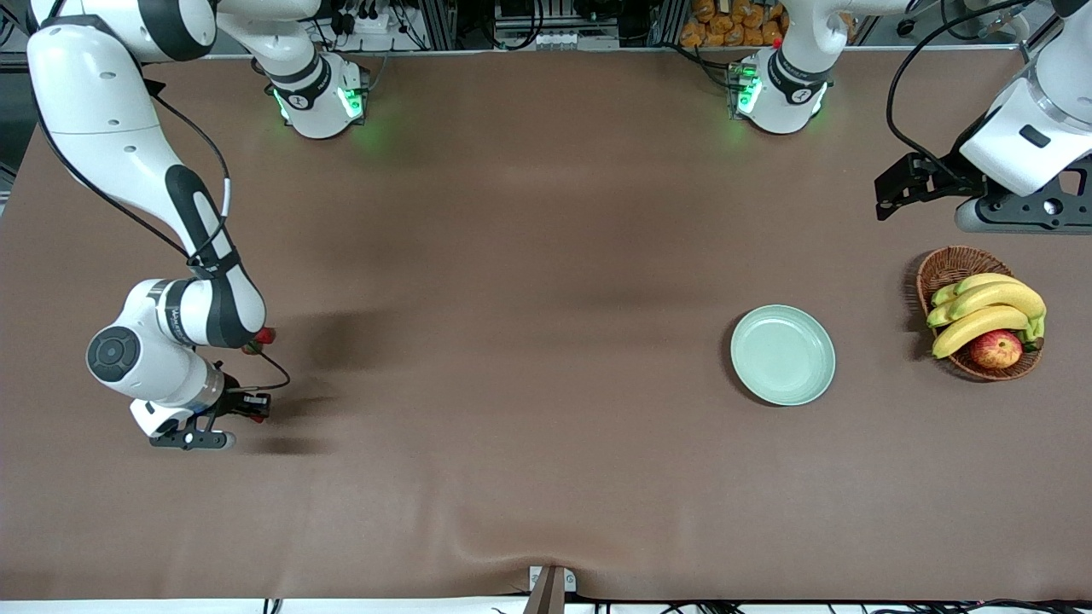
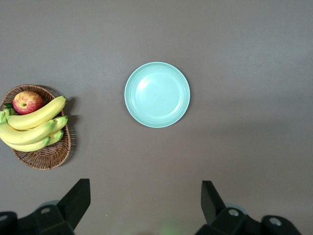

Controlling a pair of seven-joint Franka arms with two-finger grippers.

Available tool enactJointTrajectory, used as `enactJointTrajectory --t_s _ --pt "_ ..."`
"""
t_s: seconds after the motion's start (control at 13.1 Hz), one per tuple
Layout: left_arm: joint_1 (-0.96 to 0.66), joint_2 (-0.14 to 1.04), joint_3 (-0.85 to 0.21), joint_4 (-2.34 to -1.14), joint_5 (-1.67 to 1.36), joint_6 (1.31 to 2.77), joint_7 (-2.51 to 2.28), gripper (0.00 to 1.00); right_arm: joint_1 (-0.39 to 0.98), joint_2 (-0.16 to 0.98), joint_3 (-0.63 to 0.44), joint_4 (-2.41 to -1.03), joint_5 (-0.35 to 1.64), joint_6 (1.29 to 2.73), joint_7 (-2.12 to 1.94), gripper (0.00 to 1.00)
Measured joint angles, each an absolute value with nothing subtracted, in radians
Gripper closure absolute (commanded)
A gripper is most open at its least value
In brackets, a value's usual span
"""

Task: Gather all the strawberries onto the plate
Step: 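Lower the right gripper and close it on the strawberry, then carry the strawberry with the right gripper toward the table middle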

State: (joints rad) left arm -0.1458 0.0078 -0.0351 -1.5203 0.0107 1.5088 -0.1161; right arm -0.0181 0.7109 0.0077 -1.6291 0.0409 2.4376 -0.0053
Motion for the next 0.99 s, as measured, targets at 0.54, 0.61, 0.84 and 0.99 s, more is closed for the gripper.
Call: enactJointTrajectory --t_s 0.54,0.61,0.84,0.99 --pt "-0.144 0.033 -0.035 -1.522 0.011 1.509 -0.125 0.0 0.376 0.701 0.025 -1.591 0.425 2.423 0.332 1.0" --pt "-0.142 0.037 -0.034 -1.523 0.011 1.509 -0.125 0.0 0.446 0.705 0.025 -1.592 0.474 2.449 0.368 1.0" --pt "-0.137 0.038 -0.034 -1.53 0.011 1.509 -0.125 0.0 0.61 0.724 0.021 -1.594 0.602 2.535 0.402 1.0" --pt "-0.137 0.039 -0.034 -1.536 0.011 1.513 -0.125 0.0 0.677 0.755 0.019 -1.588 0.629 2.585 0.403 0.99"
